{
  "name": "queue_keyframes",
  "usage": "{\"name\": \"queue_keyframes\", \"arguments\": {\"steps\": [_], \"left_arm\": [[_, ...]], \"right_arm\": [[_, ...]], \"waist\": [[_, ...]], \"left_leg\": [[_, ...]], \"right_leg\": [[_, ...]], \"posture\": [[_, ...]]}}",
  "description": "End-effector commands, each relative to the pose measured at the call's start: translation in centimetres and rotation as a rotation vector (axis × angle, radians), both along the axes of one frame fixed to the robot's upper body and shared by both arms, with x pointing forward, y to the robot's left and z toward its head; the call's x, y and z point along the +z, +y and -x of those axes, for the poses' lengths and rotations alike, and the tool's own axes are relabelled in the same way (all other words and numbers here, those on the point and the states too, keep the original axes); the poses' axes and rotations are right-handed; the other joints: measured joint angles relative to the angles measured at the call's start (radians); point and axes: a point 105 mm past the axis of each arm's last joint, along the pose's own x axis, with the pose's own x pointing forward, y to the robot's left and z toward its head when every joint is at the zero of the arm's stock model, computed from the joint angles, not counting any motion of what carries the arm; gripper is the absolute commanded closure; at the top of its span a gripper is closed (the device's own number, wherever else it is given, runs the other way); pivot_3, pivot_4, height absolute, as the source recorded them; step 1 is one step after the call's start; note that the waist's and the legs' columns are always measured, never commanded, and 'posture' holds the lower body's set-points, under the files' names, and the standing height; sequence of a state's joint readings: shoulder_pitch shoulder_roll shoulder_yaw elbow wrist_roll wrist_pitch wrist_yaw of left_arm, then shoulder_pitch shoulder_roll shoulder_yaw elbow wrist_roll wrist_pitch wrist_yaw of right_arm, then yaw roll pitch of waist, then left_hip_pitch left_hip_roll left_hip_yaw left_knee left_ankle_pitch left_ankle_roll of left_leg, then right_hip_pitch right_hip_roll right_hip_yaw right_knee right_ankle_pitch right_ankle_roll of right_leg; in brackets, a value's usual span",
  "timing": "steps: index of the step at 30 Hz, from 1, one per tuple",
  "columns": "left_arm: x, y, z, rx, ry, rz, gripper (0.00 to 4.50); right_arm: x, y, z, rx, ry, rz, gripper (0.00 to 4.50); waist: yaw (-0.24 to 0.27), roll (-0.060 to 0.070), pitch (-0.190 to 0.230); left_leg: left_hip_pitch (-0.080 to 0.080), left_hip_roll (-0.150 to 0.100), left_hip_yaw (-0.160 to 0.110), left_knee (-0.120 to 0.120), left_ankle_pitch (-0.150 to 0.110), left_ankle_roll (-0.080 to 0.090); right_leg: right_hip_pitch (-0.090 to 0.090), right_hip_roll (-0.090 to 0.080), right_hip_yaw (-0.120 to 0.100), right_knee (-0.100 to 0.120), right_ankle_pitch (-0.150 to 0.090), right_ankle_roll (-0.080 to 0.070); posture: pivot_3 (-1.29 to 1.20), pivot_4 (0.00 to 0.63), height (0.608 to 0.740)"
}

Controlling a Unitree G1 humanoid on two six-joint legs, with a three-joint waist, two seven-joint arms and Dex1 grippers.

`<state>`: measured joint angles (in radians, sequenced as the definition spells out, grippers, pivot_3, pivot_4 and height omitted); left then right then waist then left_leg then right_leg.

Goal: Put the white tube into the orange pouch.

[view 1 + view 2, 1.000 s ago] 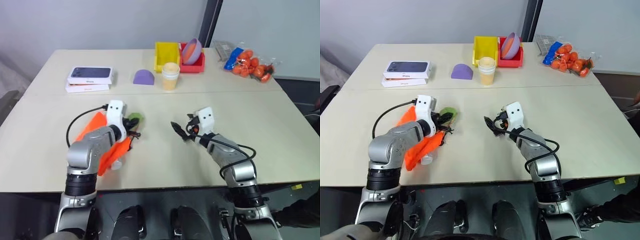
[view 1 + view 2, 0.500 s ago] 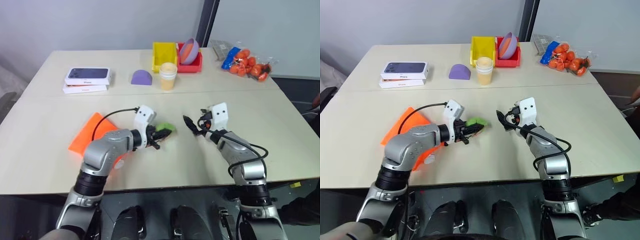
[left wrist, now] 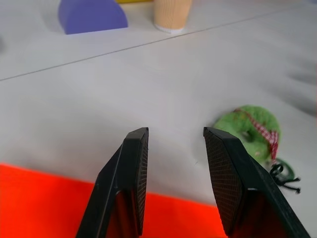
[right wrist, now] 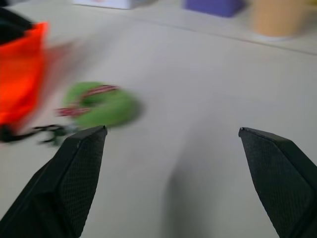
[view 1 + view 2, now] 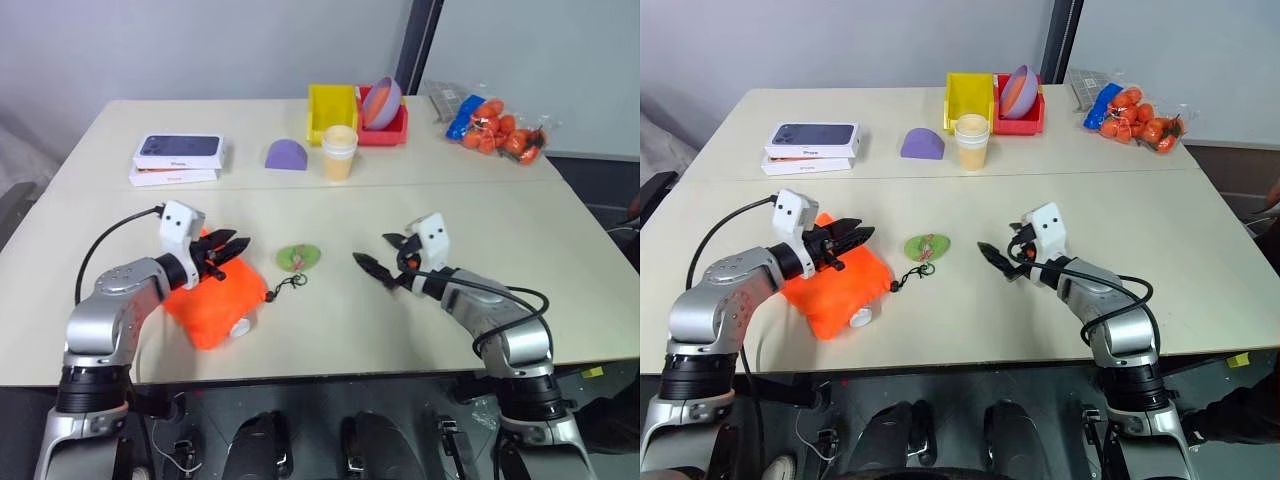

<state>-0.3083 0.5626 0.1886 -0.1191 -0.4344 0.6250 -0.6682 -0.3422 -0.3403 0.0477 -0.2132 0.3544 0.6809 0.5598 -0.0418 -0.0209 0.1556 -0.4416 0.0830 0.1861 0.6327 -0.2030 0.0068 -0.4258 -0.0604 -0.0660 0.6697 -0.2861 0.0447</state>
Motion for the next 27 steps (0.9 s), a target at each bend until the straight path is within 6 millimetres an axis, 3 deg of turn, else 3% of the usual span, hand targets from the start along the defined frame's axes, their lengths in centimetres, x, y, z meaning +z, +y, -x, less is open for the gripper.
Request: {"name": "queue_keyframes", "arguments": {"steps": [1,9,14,17,24,27], "left_arm": [[1.5,1.7,0.3,0.036,-0.082,-0.013,2.64],[0.6,2.2,1.6,-0.002,-0.078,-0.056,2.64],[0.5,2.1,2.6,-0.043,-0.061,-0.041,2.64],[0.4,2.4,3.0,-0.048,-0.048,-0.039,2.64],[0.2,3.1,3.3,-0.015,-0.042,-0.049,2.64],[0.3,2.9,3.3,-0.015,-0.043,-0.043,2.64]], "right_arm": [[1.1,2.5,-0.3,0.025,-0.005,-0.031,0.05],[-0.7,5.6,-2.8,-0.075,0.115,-0.076,0.05],[-2.0,7.5,-3.1,-0.052,0.162,-0.049,0.05],[-2.1,8.2,-2.9,-0.031,0.172,-0.052,0.93],[-1.8,8.2,-2.6,-0.013,0.136,-0.044,4.46],[-0.3,6.8,-2.7,-0.041,0.072,-0.081,4.46]], "waist": [[-0.002,0.000,0.000],[0.000,0.000,0.000],[-0.003,0.000,0.000],[-0.004,-0.001,0.000],[-0.003,0.000,0.000],[-0.001,-0.001,0.000]], "left_leg": [[0.000,0.000,0.000,0.000,0.000,0.000],[-0.001,0.000,0.001,0.000,0.000,0.000],[-0.001,0.000,0.001,0.000,0.000,0.000],[-0.001,0.000,0.001,0.000,0.000,0.000],[-0.001,0.000,0.001,0.000,0.000,0.000],[-0.001,0.000,0.001,0.000,0.000,-0.001]], "right_leg": [[0.000,0.000,0.000,0.000,0.000,0.000],[0.000,-0.001,0.000,0.000,0.000,0.000],[-0.001,-0.001,0.000,0.000,0.000,0.000],[-0.001,-0.001,0.000,0.000,0.000,0.000],[-0.001,-0.001,0.000,0.000,0.000,0.000],[-0.001,-0.001,0.000,0.000,0.000,0.000]], "posture": [[0.00,0.150,0.740],[0.00,0.150,0.740],[0.00,0.150,0.740],[0.00,0.150,0.740],[0.00,0.150,0.740],[0.00,0.150,0.740]]}}
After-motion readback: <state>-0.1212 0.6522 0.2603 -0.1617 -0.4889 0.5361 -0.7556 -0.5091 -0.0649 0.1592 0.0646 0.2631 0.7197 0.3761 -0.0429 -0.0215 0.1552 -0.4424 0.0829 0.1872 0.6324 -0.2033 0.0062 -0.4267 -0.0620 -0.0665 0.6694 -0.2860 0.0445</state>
